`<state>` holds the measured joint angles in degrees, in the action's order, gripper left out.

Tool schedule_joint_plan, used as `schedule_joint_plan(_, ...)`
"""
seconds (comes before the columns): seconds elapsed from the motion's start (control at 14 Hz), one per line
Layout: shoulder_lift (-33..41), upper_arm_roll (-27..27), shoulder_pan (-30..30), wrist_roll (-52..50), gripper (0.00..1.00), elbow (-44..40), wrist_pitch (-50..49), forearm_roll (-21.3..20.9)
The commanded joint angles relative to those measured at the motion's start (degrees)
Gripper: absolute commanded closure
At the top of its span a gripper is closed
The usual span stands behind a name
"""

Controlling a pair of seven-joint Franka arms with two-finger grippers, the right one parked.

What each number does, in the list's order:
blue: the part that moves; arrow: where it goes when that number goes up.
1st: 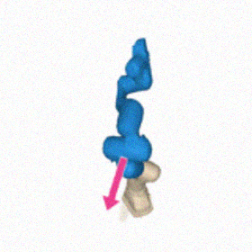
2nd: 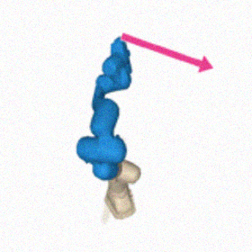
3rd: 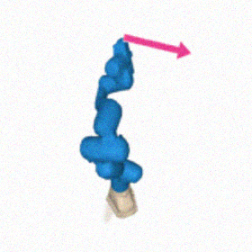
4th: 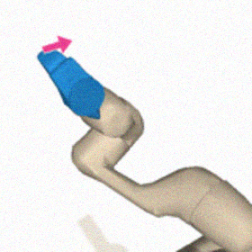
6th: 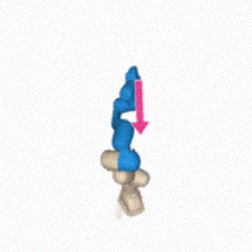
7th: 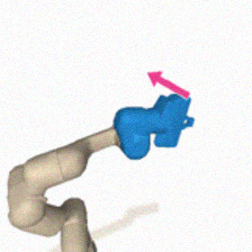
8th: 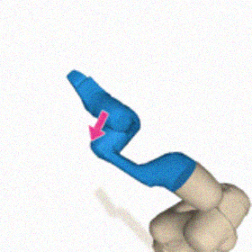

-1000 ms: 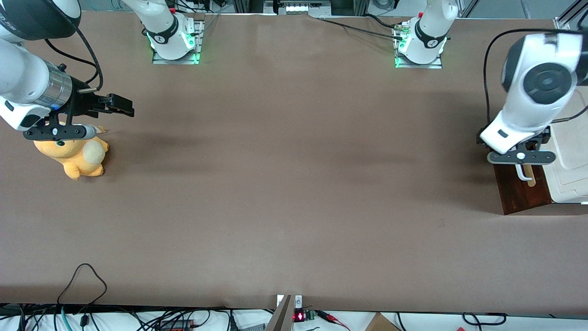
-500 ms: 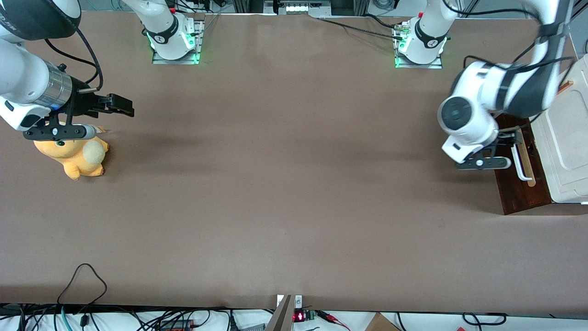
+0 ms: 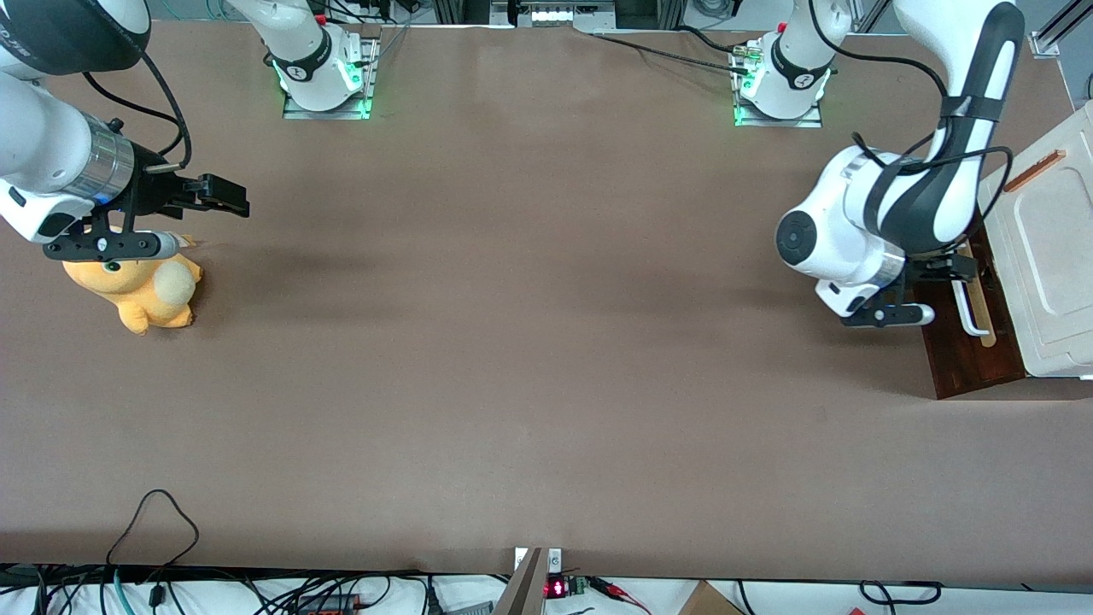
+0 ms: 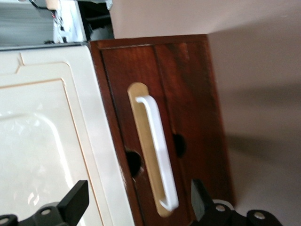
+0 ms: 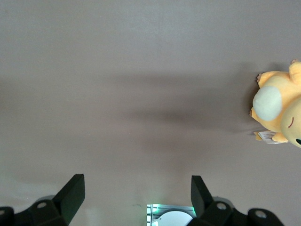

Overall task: Open lower drawer with left arm only
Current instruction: 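Move the open left gripper down to the lower drawer's white handle, then close the left gripper around the white bar handle of the lower drawer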

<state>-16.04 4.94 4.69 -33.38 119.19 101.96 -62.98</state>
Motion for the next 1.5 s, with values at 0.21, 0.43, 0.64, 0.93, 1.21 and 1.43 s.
schedule_joint_plan(0.21,-1.8,-2.4,-2.1,0.3,0.07,3.8,5.6,-9.4)
schedule_joint_plan(0.43,-4.4,-2.8,-2.1,-0.5,0.10,3.5,6.8,-9.4)
schedule_joint_plan(0.64,-5.8,-2.8,-1.4,-0.6,0.12,3.6,6.9,-9.4)
schedule_joint_plan(0.93,-6.0,-2.8,-1.1,-0.5,0.12,4.6,6.2,-9.4)
schedule_joint_plan(1.21,-4.5,-2.8,-1.0,-4.5,0.12,7.8,2.7,-14.2)
schedule_joint_plan(1.43,-4.7,-2.8,0.5,-9.2,0.08,10.1,0.3,-17.3)
